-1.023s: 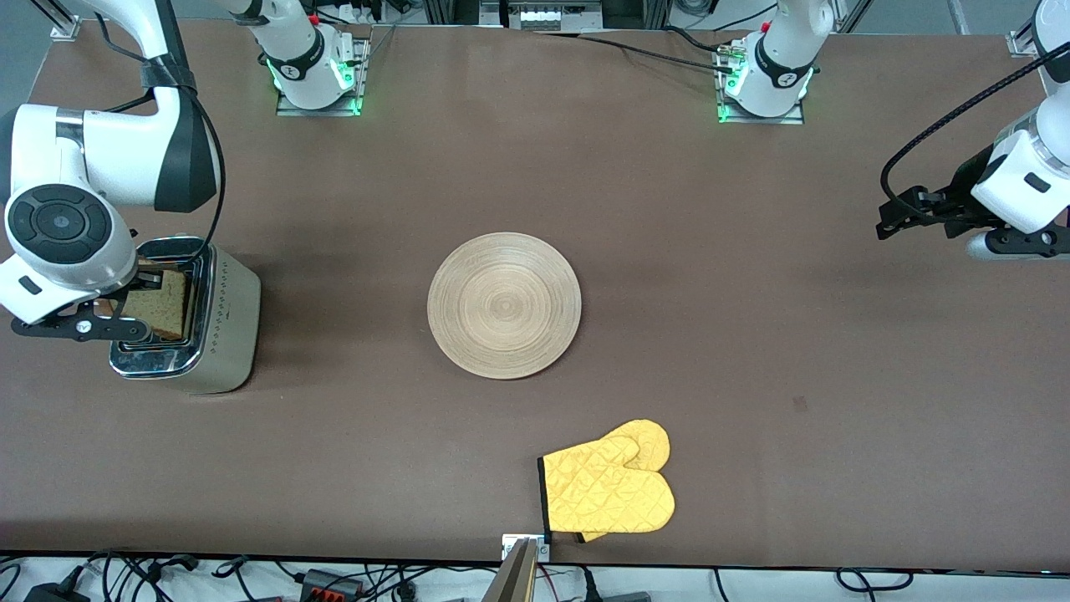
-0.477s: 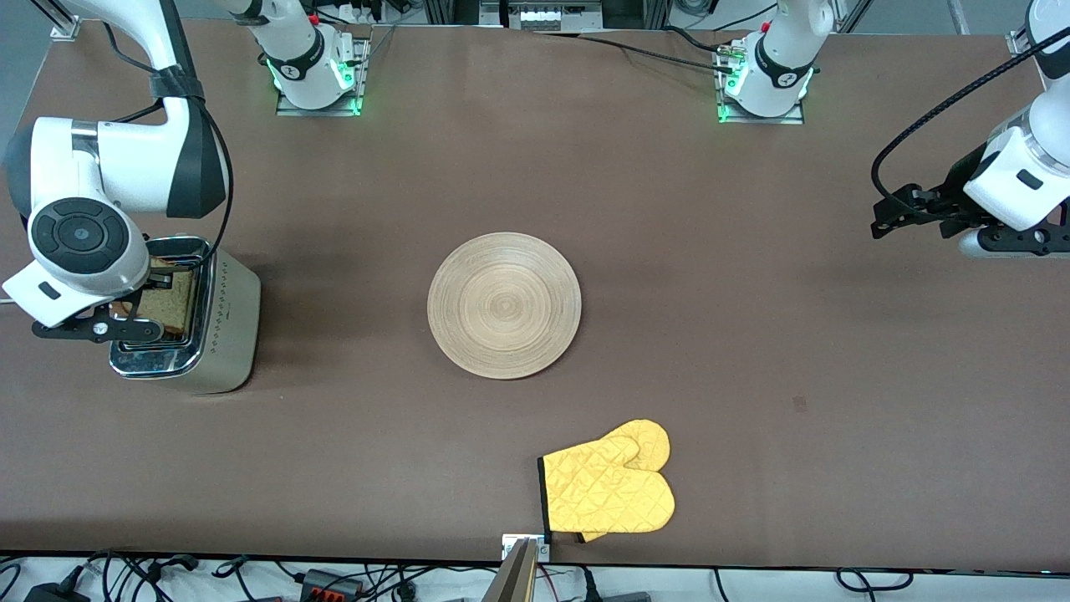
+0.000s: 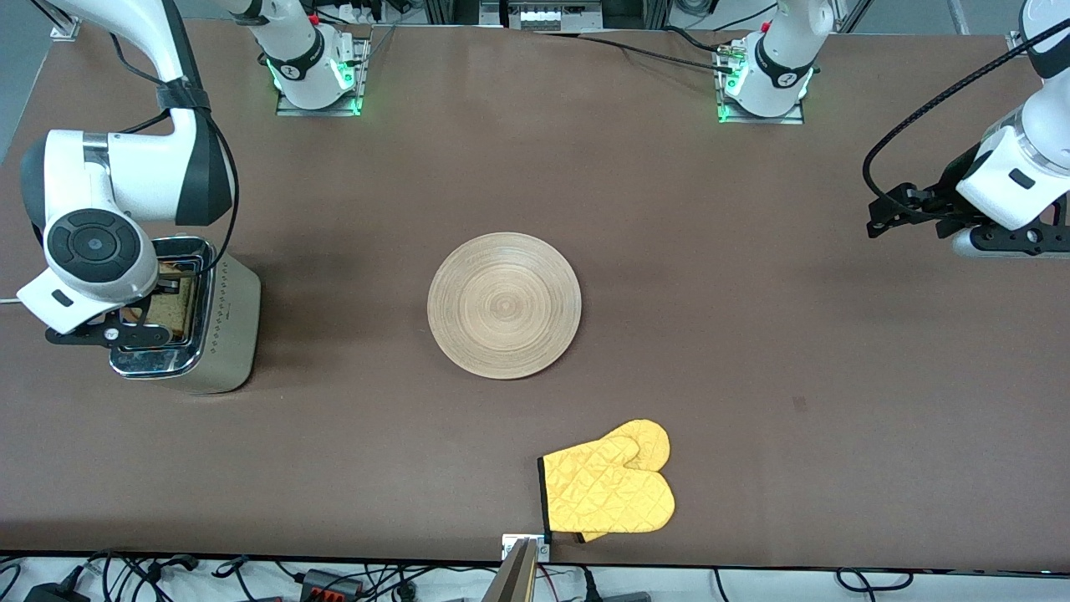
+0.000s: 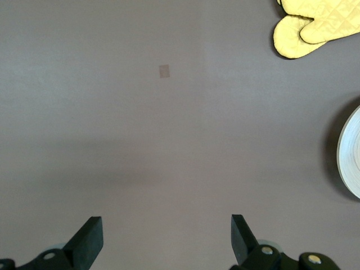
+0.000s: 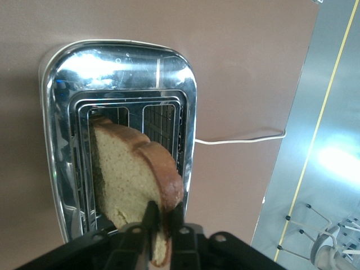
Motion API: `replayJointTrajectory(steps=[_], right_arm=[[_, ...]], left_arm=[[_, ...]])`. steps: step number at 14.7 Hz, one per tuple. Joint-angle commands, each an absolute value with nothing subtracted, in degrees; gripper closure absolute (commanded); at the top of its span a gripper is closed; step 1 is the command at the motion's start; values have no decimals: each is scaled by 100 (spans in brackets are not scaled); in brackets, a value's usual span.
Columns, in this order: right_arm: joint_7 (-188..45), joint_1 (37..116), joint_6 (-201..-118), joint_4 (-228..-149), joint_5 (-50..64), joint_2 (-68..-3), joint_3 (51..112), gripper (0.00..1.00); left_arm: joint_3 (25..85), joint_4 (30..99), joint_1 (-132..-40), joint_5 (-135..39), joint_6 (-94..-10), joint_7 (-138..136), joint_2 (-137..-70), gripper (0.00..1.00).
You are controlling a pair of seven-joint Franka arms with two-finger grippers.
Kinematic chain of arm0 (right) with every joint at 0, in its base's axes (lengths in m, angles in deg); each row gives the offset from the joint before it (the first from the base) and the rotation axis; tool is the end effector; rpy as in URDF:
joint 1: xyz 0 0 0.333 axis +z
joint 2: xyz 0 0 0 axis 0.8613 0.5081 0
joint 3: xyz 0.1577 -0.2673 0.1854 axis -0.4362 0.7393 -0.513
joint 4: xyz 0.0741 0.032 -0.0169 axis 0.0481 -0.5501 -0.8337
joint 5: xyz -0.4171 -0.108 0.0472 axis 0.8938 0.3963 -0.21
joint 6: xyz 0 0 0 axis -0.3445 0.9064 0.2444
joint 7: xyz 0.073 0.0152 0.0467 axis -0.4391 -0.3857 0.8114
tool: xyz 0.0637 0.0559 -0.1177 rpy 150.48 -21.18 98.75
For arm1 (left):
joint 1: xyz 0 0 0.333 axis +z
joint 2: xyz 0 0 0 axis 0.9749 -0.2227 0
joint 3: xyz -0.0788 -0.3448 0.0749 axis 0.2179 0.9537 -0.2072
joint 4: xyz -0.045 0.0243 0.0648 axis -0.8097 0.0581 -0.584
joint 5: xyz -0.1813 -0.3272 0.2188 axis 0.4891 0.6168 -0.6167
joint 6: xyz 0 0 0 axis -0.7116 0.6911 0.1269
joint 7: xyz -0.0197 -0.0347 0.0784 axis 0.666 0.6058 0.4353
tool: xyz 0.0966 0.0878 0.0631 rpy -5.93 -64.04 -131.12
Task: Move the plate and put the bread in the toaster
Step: 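Open the right gripper and raise it off the bread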
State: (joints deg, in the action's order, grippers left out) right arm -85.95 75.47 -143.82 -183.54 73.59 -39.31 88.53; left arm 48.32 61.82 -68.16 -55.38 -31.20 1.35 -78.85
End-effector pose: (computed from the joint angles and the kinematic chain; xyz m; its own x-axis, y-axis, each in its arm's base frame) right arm 0.6802 -0.0057 0.4097 0.9837 0.0008 -0.1799 0.1014 -0.8285 0.5507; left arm 0.6030 -0.0320 0.5742 0.9993 0.0236 -0.0299 0.0245 -0.9992 0.0319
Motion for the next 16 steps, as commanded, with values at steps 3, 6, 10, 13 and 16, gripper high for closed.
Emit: replayJointTrajectory(steps=[3,6,10,13,16], right_arm=[[-8559,7458,-14370,-18210,6699,-4234,8835,0],[-8559,7502,-14265,-18166,6181,-4577,8783,0],[-8541,7546,-14116,-17719,5153,-4736,8782,0],[-8497,7353,-13878,-17437,4326,-4727,8827,0],[-7921,7335,-13878,-17419,4351,-4745,8853,0]], left_arm=[[4843,6124,-6755,-5673,-3018,154,-7839,0],[4852,6124,-6755,-5673,-3018,154,-7839,0],[4860,6124,-6755,-5682,-3018,154,-7839,0],[4852,6132,-6755,-5673,-3009,154,-7839,0],[4825,6132,-6746,-5682,-3009,154,-7839,0]])
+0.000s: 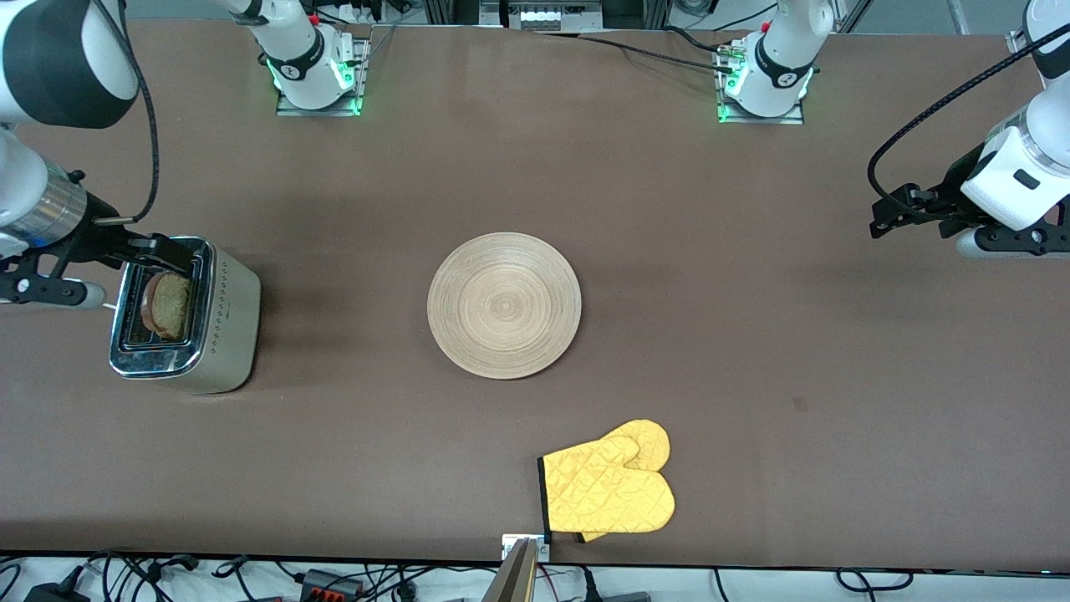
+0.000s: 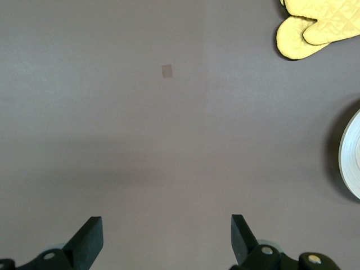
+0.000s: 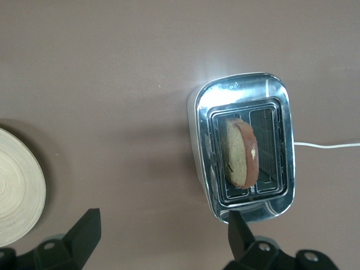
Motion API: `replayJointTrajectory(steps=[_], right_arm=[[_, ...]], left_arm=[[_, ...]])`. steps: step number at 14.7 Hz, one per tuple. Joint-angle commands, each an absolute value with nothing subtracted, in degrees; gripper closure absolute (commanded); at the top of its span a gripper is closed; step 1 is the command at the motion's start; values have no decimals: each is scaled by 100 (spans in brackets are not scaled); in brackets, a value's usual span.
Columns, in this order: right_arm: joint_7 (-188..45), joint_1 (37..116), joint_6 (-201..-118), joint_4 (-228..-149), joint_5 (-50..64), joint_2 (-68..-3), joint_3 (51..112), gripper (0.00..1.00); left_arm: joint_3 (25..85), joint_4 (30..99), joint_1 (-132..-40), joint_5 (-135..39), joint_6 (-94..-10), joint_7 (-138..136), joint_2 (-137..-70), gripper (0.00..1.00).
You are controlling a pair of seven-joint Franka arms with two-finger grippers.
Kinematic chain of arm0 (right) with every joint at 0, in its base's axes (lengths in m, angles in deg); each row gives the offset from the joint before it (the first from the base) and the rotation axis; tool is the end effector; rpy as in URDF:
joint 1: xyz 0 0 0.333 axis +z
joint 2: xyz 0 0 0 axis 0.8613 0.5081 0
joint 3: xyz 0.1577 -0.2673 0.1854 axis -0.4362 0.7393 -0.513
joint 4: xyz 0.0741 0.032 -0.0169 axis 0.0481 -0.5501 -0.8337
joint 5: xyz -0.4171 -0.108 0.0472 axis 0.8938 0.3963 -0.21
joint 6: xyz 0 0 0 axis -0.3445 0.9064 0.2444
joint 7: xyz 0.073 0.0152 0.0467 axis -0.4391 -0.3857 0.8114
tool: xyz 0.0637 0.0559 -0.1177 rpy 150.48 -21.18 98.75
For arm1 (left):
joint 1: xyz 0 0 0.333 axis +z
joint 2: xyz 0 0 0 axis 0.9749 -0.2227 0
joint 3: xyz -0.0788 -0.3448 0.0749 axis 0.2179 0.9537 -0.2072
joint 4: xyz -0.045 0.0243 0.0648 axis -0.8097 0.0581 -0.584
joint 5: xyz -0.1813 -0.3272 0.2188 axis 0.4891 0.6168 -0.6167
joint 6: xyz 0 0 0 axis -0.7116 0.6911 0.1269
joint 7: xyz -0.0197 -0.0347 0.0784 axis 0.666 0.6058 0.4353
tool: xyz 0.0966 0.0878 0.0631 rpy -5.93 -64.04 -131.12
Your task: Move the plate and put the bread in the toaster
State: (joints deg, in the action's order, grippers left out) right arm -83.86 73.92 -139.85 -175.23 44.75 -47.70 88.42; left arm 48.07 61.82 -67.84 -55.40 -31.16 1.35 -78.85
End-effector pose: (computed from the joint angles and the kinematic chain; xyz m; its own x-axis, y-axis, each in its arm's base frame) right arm 0.6667 0.0367 0.5540 0.9963 -0.0838 -0.0188 -0.0826 -0.9949 0.0572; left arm 0.6032 -0.0259 0.5742 0.9990 0.0334 -0.0306 0.0344 -0.9989 0.0314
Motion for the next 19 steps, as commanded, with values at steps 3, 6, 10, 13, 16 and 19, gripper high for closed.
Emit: replayJointTrajectory(steps=[3,6,10,13,16,19], right_arm=[[-7495,7099,-13930,-17419,4307,-4745,8871,0],[-7495,6608,-13930,-17419,4289,-4841,8547,0],[-7495,5762,-14115,-17419,4307,-4990,7711,0],[-7495,5779,-14054,-17620,4368,-5227,7719,0],[-7416,5788,-14141,-18313,4395,-5710,7710,0],[-7407,5788,-14300,-18964,4395,-6185,7710,0]], left_arm=[[4799,6141,-6746,-5682,-3001,154,-7839,0],[4773,6132,-6738,-5682,-2965,145,-7848,0],[4772,6132,-6738,-5673,-2948,127,-7848,0],[4772,6132,-6738,-5673,-2948,127,-7840,0],[4781,6133,-6738,-5673,-2948,127,-7848,0],[4781,6132,-6738,-5673,-2948,127,-7839,0]])
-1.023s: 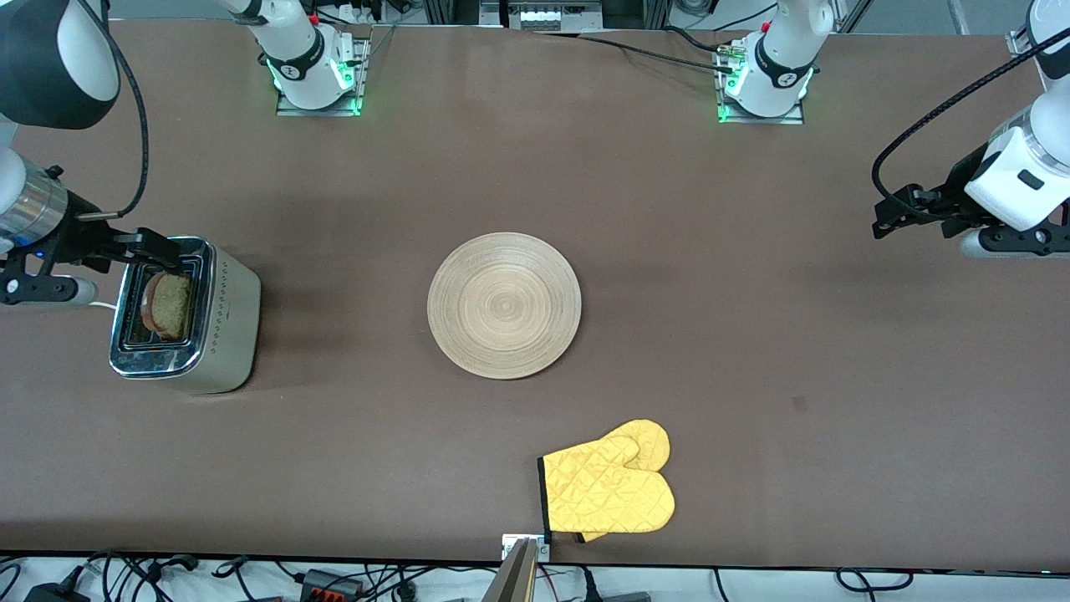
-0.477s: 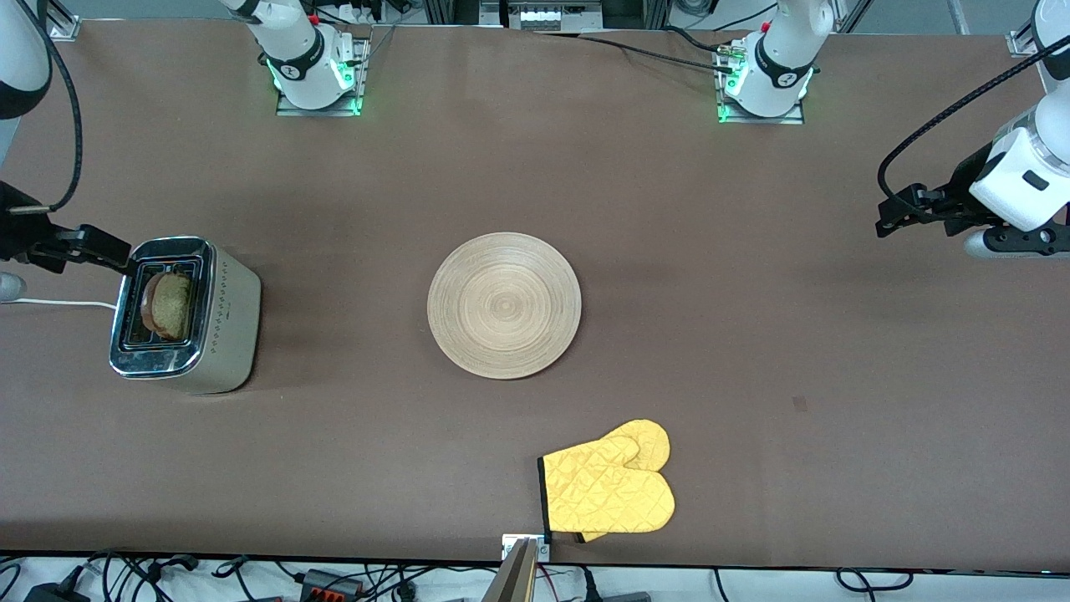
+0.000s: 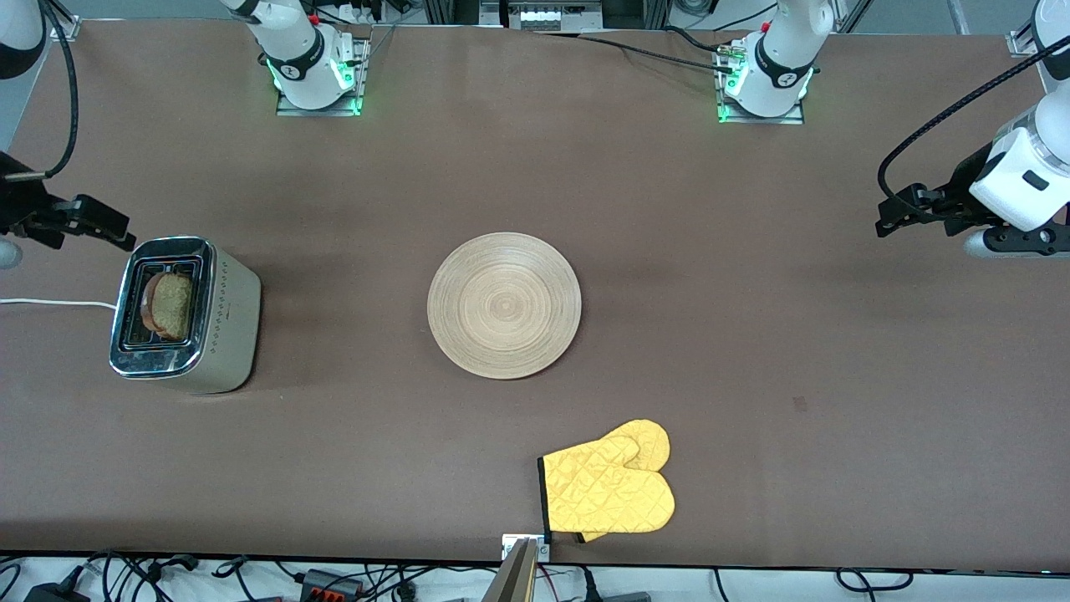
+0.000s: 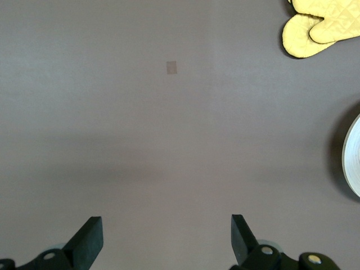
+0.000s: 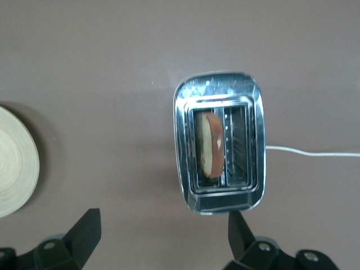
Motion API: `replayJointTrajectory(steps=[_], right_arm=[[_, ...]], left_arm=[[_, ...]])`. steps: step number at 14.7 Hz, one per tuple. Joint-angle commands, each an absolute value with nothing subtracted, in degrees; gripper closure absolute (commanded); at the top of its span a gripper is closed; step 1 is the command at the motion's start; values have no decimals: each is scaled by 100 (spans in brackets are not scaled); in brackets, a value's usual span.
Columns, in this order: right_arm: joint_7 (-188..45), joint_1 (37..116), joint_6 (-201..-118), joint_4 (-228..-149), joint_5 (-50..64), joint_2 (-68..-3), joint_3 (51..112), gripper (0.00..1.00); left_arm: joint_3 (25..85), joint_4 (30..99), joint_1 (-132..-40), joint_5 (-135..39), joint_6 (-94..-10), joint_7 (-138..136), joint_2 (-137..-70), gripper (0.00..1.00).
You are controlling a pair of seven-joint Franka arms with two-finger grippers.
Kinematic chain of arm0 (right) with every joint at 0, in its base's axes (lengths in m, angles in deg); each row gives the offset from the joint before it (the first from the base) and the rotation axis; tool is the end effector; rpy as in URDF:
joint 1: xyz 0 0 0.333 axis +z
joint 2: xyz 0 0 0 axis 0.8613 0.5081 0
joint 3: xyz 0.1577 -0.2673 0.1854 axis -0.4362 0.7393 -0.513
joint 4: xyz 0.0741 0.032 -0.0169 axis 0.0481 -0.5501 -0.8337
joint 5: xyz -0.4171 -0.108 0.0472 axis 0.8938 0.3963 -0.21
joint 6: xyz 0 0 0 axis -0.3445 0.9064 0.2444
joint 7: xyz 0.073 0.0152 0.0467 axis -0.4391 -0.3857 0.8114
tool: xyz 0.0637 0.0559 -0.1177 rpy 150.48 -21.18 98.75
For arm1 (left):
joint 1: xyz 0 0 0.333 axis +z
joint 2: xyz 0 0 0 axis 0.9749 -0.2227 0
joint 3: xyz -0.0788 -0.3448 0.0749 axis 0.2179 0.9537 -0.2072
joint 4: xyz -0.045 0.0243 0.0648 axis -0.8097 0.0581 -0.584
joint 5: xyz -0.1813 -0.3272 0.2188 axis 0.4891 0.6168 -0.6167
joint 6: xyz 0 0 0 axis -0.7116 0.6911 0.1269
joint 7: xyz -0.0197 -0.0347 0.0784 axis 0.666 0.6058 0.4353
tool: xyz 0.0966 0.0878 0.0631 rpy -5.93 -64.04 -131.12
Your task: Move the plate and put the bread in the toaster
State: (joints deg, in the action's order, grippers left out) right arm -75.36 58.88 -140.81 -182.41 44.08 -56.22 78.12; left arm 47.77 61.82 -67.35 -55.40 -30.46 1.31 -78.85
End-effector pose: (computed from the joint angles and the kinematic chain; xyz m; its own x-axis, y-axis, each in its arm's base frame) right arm 0.6214 -0.0265 0.5836 0.9997 -0.0225 0.0098 -0.0225 -0.9997 0.0028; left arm 0.6017 -0.0176 0.5731 0.9980 0.0475 -0.0428 0.0488 -0.9983 0.0305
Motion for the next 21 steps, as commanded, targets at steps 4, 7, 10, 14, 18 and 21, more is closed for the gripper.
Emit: replayJointTrajectory(steps=[4,7,10,14,18,21], right_arm=[[-7407,5788,-14300,-19448,4597,-6625,7702,0],[-7442,5779,-14186,-19581,4544,-6757,7710,0],[-7408,5788,-14168,-19581,4544,-6758,7710,0],[-7416,5788,-14159,-19555,4544,-6784,7702,0],[-7425,5797,-14071,-19563,4518,-6802,7710,0],[-7425,5797,-14045,-19563,4518,-6802,7702,0]], left_arm=[[4781,6132,-6738,-5673,-2948,127,-7848,0],[4781,6132,-6738,-5673,-2948,127,-7848,0],[4781,6132,-6738,-5673,-2948,127,-7848,0],[4781,6132,-6738,-5673,-2948,136,-7848,0],[4772,6132,-6738,-5673,-2948,127,-7848,0],[4772,6132,-6738,-5673,-2948,127,-7848,0]])
